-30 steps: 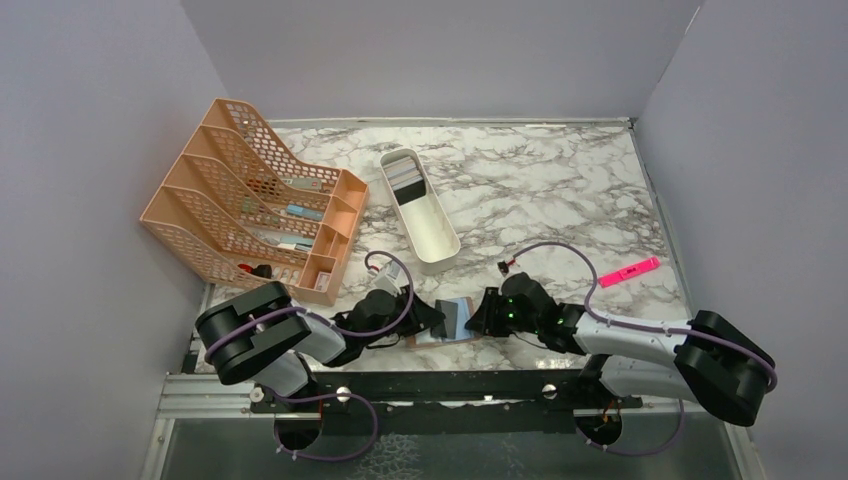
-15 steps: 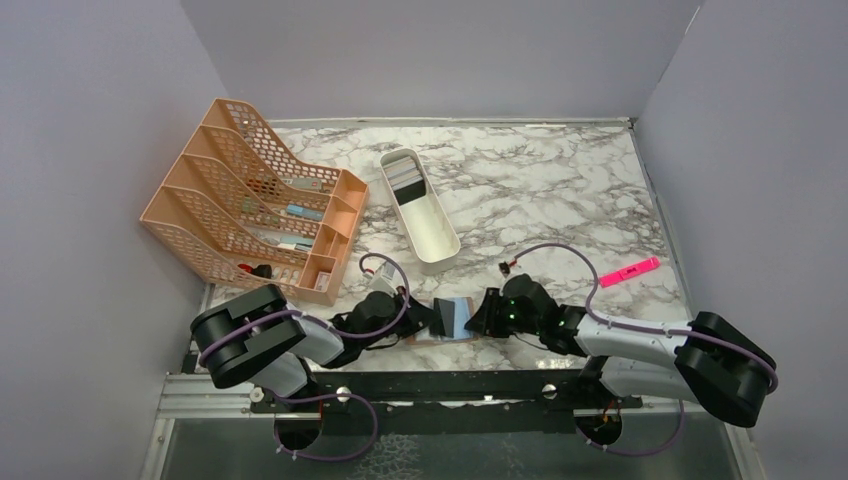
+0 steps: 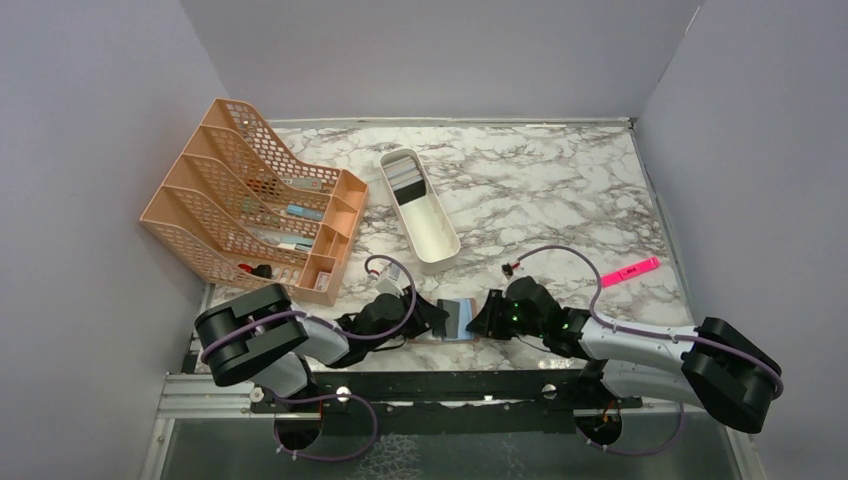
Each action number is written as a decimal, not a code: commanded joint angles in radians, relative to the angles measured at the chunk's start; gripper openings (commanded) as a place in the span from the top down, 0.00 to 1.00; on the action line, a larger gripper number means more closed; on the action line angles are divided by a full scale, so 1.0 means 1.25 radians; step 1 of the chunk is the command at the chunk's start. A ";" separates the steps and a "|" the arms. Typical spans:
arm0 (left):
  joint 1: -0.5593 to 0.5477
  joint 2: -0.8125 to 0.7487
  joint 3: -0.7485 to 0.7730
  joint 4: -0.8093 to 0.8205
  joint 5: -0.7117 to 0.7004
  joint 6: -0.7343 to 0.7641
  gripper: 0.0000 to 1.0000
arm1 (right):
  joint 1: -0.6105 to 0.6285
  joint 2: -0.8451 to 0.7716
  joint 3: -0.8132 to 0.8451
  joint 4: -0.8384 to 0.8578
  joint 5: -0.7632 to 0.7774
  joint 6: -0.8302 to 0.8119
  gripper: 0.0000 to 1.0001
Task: Put the credit cards into the card holder
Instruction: Insert the credit card into the card holder.
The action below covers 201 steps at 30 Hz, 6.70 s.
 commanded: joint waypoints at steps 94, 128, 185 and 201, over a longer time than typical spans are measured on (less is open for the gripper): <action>-0.074 -0.262 0.310 -0.846 -0.125 0.346 0.38 | 0.004 -0.152 0.001 -0.080 -0.035 0.054 0.52; -0.023 -0.193 0.236 -0.712 -0.013 0.354 0.71 | 0.004 -0.019 0.021 0.028 -0.046 0.032 0.50; -0.023 -0.351 0.202 -0.729 -0.038 0.257 0.56 | 0.004 -0.022 0.110 -0.221 0.096 -0.013 0.55; -0.002 -0.347 0.281 -0.752 -0.051 0.341 0.55 | 0.004 -0.093 0.223 -0.404 0.134 -0.031 0.57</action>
